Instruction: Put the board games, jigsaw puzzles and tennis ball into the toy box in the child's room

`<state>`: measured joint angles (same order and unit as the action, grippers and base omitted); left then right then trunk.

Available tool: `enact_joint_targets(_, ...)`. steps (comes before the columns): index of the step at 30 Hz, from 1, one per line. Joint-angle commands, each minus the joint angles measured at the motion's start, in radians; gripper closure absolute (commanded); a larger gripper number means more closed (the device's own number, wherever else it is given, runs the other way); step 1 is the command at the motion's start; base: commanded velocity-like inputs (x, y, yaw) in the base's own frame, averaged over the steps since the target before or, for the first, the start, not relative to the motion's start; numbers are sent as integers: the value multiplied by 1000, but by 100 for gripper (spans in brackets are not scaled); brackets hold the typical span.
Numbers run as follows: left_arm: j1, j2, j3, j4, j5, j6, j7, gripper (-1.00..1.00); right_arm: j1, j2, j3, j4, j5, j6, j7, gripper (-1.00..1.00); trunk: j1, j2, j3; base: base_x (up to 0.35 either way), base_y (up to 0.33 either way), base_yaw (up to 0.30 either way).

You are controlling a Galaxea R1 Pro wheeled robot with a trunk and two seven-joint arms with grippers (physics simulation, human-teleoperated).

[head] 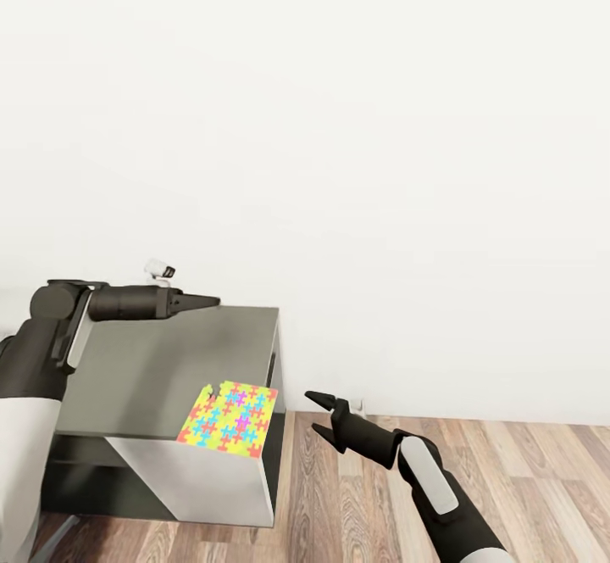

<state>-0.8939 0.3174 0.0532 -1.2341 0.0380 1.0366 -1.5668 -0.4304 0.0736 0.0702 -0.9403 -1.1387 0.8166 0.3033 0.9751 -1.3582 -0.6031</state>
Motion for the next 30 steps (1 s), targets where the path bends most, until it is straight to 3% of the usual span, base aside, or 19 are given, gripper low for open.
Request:
enact_joint_targets(1, -2, 1, -1, 0, 0, 11, -4, -100, -1, 1, 0, 0, 4, 3, 4, -100, 4, -8, -4, 0, 0, 0)
enact_joint_targets(6, -16, 12, -2, -1, 0, 11, -4, -100, -1, 27, 2, 0, 6, 2, 4, -100, 23, -43, -20, 0, 0, 0)
enact_joint_targets(10, -34, 36, -3, -3, 1, 11, -4, -100, -1, 33, 2, 0, 7, 1, 1, -100, 38, -71, -32, 0, 0, 0)
enact_joint_targets(14, -40, 55, -4, -5, 3, 11, -4, -100, -1, 35, 3, 1, 8, 0, -2, -100, 38, -71, -32, 0, 0, 0)
enact_joint_targets(25, -43, 59, -5, -15, 5, 11, -4, -100, -1, 35, 3, 3, 9, -2, -2, -100, 38, -71, -32, 0, 0, 0)
enact_joint_targets(30, -42, 60, -50, -26, 5, 11, -4, -100, -1, 35, 3, 3, 10, -4, -3, -100, 38, -71, -32, 0, 5, 0)
